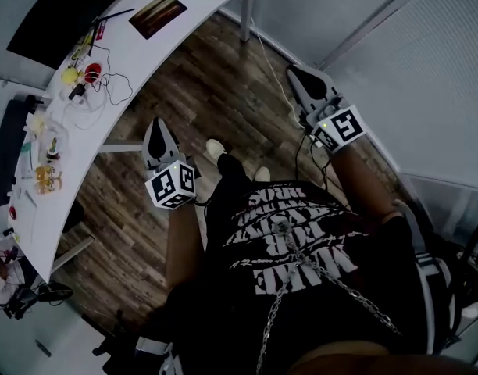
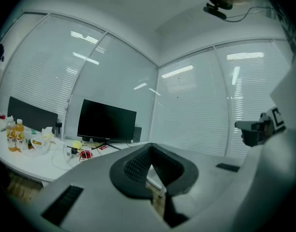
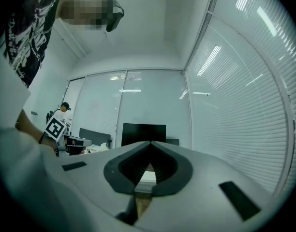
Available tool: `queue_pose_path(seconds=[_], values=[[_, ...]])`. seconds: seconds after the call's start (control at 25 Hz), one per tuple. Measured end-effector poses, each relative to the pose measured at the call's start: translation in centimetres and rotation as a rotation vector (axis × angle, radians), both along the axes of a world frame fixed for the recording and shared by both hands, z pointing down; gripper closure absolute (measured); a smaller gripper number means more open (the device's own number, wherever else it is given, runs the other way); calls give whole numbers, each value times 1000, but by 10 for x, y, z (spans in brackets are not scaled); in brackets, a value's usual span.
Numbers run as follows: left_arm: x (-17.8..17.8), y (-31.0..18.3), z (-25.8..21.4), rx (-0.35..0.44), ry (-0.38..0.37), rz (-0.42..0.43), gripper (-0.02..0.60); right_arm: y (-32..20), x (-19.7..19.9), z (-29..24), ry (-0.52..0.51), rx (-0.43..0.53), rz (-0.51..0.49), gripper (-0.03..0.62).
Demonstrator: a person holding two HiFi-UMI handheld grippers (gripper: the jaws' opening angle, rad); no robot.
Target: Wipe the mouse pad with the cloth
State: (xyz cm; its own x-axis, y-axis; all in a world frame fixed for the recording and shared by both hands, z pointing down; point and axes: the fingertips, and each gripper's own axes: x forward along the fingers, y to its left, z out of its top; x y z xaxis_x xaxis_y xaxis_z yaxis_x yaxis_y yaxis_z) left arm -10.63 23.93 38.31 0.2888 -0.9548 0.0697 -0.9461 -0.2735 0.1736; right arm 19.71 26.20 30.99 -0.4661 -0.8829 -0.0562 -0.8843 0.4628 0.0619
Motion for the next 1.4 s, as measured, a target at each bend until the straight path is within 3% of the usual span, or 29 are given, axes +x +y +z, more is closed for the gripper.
queue_pose_path(seconds=[0.44,0.8,1.2,1.4], values=[[-28,-124,0,7,44,38,575,-101,-43,15,4,-45,6,602],[-66,-182,17,-36,66,4,575,-177,-65,24,25,-96,-13,602],[-85,-244,-14,32,85,53,575,-219,-98,-16,50,-5,27,602],[-79,-263,-24,52,92,77,575,-232,-89,-20,61,0,56,602]])
